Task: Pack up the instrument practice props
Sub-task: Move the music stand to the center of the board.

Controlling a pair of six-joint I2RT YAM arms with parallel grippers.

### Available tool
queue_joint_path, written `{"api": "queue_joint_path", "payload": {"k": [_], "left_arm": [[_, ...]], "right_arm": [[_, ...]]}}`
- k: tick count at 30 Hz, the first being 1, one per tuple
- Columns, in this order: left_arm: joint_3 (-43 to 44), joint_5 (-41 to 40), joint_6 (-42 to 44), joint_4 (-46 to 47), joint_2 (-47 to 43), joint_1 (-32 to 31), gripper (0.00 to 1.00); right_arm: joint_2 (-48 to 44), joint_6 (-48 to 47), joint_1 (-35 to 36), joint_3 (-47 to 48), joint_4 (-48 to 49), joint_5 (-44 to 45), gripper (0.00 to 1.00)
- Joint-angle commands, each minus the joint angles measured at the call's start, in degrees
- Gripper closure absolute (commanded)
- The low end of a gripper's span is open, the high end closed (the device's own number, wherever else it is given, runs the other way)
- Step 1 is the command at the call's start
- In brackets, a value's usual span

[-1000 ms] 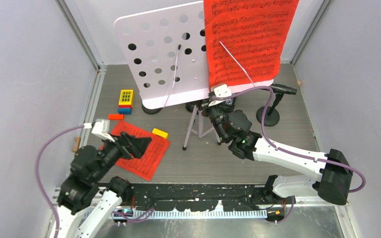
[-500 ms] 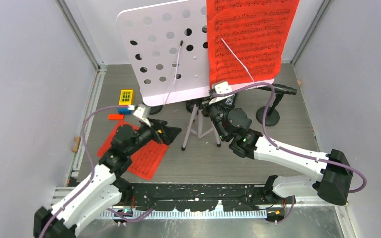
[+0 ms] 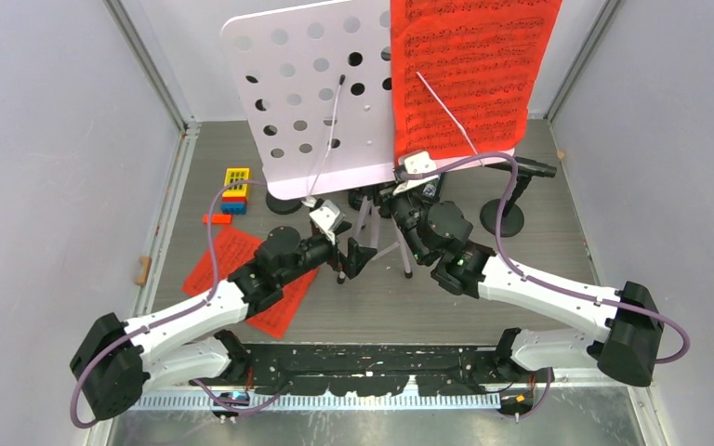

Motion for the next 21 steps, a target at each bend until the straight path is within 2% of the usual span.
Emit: {"api": "queue_joint_path", "payload": {"k": [1, 4, 8, 11, 14, 18, 21], "left_arm": [[3.6, -4.7, 4.4, 5.1, 1.5, -0.1, 0.10], [4.1, -5.8, 4.4, 4.9, 2.3, -0.1, 0.13], [5.1, -6.5, 3.0, 4.9, 4.1, -0.1, 0.27], [6.9, 0.0, 1.4, 5.1, 6.7, -0.1, 0.41], [8.6, 4.3, 0.1, 5.2, 9.8, -0.2, 0.58], [9.8, 5.5, -0.3, 5.6, 13.0, -1.3, 0.82], [10.4, 5.7, -0.4, 5.6, 14.7, -2.6, 0.92]], "right_arm": [[-4.0, 2.7, 0.2, 3.6, 2.2, -0.6, 1.00], [-4.9, 2.3, 0.2, 3.4, 1.6, -1.1, 1.00], [-6.0, 2.1, 0.2, 3.1, 0.7, -1.9, 1.00], [-6.9, 1.2, 0.2, 2.8, 0.2, -1.7, 1.00], [-7.9, -0.4, 0.2, 1.9, 0.2, -0.8, 1.00], [-9.9, -2.7, 0.2, 0.8, 0.2, 0.3, 1.00], [-11.7, -5.2, 0.2, 0.2, 0.0, 1.1, 1.00]]}}
